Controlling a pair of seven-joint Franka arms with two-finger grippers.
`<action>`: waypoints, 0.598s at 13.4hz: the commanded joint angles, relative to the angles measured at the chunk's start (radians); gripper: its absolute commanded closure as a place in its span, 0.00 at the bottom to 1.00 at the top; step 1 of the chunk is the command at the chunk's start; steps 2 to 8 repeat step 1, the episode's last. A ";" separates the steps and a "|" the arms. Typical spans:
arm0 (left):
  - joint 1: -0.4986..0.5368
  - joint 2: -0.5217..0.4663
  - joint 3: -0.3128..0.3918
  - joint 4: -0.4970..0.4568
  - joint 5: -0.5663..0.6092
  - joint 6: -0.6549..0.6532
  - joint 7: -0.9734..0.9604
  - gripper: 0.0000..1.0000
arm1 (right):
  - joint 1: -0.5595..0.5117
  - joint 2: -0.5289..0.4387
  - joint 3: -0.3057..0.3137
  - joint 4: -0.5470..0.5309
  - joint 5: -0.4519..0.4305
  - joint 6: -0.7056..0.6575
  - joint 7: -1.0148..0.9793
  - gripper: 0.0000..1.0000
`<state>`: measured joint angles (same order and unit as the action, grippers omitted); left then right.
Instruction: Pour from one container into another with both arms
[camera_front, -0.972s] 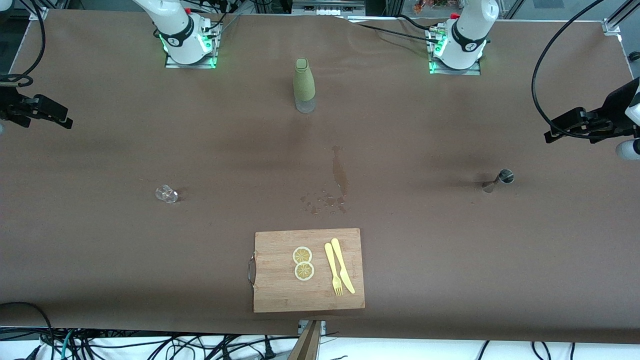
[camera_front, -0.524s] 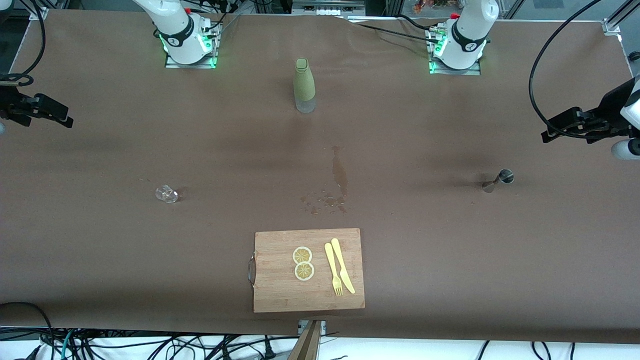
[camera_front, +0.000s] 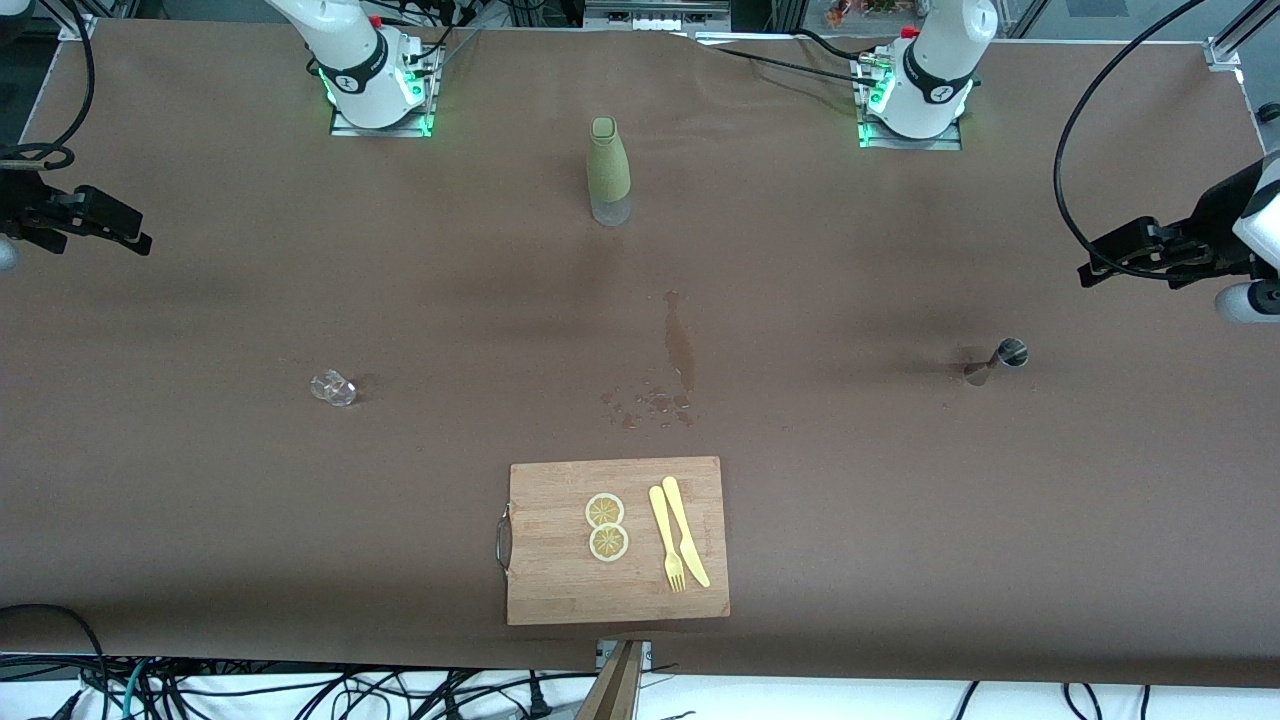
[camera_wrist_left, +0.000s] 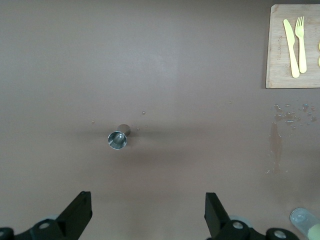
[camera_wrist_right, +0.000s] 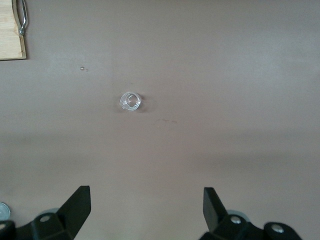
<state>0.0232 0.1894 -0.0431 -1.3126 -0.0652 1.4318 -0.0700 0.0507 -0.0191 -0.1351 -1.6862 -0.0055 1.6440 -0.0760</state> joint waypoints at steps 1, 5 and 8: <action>-0.002 -0.004 -0.011 -0.004 0.034 0.001 -0.010 0.00 | 0.001 0.010 -0.001 0.025 0.001 -0.021 0.010 0.00; -0.002 -0.004 -0.011 -0.004 0.034 0.001 -0.010 0.00 | 0.001 0.010 -0.001 0.025 0.001 -0.021 0.010 0.00; -0.002 -0.004 -0.011 -0.004 0.034 0.001 -0.010 0.00 | 0.001 0.010 -0.001 0.025 0.001 -0.021 0.010 0.00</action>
